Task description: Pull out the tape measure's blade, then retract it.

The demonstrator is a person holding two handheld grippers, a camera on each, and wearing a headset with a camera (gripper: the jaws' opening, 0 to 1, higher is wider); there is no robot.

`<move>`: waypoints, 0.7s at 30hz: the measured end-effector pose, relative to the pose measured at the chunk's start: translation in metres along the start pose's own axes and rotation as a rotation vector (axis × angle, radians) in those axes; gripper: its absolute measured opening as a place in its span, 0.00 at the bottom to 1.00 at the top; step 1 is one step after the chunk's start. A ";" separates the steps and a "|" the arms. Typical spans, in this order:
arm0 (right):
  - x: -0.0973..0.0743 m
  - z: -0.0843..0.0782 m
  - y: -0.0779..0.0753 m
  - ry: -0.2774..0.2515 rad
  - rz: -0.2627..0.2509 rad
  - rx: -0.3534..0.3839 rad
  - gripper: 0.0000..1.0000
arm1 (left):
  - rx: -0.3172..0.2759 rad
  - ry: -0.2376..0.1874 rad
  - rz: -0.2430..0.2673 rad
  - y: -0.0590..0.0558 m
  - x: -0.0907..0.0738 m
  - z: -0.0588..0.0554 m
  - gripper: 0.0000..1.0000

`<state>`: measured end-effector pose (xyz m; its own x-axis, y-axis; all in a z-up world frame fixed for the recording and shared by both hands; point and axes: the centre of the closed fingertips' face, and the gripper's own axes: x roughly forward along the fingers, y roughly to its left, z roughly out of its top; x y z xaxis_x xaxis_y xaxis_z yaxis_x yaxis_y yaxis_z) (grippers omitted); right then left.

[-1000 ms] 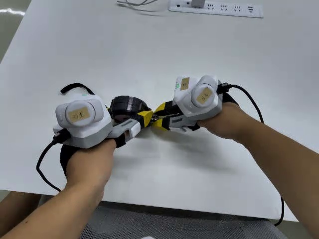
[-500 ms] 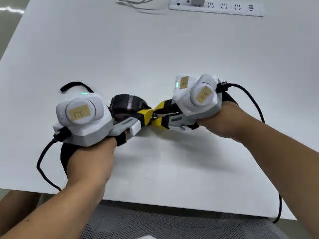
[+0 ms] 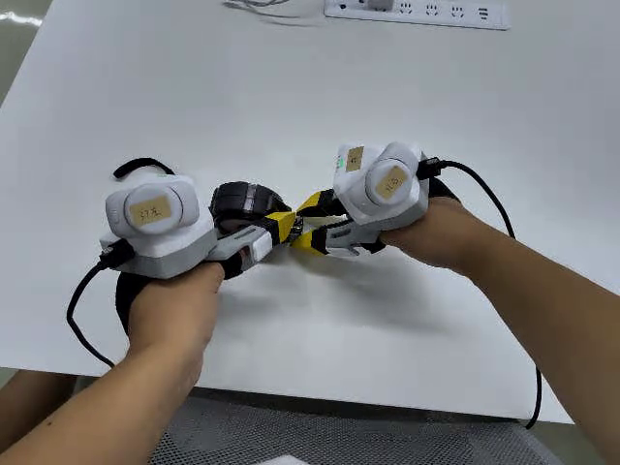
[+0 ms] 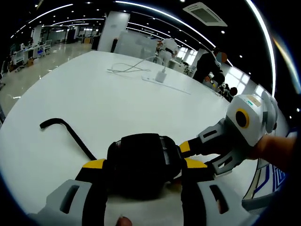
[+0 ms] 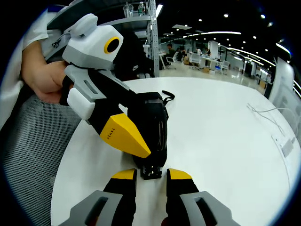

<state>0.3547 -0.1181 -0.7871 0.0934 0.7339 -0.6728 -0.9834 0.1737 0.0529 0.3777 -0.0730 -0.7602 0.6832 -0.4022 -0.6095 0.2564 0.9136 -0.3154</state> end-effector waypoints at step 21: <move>-0.038 0.004 0.002 -0.074 -0.101 0.116 0.33 | 0.110 -0.010 -0.096 -0.008 -0.025 0.010 0.65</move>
<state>0.3503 -0.1427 -0.7583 0.2064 0.7544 -0.6231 -0.9443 0.3204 0.0751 0.3654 -0.0697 -0.7356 0.6587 -0.4879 -0.5728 0.3938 0.8722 -0.2902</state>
